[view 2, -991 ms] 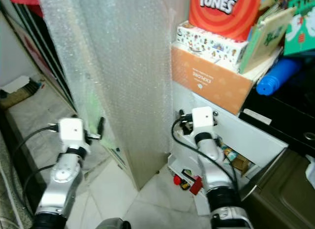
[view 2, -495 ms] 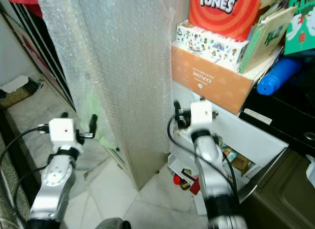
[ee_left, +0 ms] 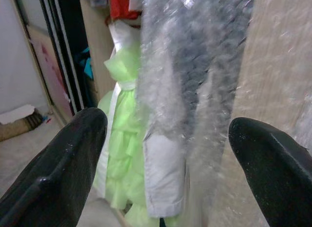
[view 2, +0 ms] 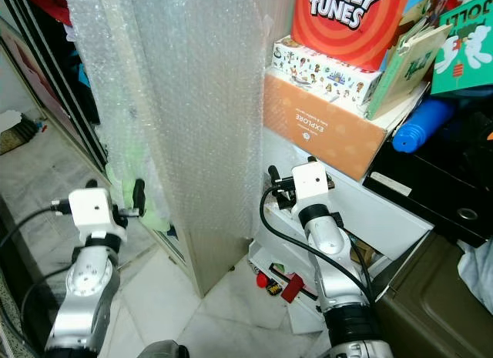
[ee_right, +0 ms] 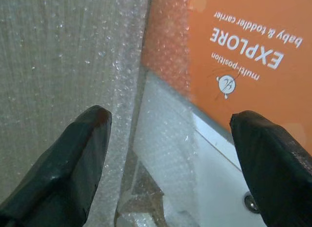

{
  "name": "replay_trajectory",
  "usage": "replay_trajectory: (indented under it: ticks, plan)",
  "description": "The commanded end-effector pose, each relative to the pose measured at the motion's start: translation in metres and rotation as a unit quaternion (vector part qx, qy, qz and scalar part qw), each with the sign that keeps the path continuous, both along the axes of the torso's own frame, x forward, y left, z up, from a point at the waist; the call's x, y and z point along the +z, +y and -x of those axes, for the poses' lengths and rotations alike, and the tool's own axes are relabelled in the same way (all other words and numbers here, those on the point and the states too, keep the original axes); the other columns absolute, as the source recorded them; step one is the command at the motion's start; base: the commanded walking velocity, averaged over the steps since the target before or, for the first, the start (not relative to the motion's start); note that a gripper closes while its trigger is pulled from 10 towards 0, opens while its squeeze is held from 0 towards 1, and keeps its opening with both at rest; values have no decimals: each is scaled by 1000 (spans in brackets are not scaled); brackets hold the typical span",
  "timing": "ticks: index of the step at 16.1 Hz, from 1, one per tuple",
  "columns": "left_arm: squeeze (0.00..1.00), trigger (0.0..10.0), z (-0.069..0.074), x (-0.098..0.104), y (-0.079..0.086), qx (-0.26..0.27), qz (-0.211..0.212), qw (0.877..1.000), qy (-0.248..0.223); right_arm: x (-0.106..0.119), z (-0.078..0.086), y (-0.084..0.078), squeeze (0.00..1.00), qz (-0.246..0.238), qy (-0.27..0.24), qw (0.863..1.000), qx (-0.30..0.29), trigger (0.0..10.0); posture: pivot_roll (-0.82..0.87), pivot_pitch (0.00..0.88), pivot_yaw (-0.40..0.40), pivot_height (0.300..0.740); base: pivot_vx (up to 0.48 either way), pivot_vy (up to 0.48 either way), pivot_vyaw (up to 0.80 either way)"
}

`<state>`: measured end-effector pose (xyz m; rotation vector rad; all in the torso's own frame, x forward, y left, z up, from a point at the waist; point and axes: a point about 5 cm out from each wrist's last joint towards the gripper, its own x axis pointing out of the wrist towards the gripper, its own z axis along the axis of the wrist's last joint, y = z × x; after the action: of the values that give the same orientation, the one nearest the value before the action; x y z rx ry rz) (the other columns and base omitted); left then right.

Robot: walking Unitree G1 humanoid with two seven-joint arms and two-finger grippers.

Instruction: Clean up the room

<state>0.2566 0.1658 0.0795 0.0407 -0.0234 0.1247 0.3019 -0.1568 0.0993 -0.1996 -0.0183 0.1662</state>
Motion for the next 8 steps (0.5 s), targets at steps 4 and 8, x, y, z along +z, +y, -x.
replay_trajectory:
  ticks: [4, 8]
  plan:
    - [0, 10000, -6, 6, -2, -10, -10, 1000, -11, -10, 1, 14, 0, -20, 12, 1000, -7, 10000, 18, 0, 9, 740, 0, 0, 505]
    - [0, 10000, -13, 6, -9, -30, -10, 999, -9, -9, 0, 9, 0, -12, 7, 1000, -7, 10000, -7, 0, 28, 740, 0, 0, 800]
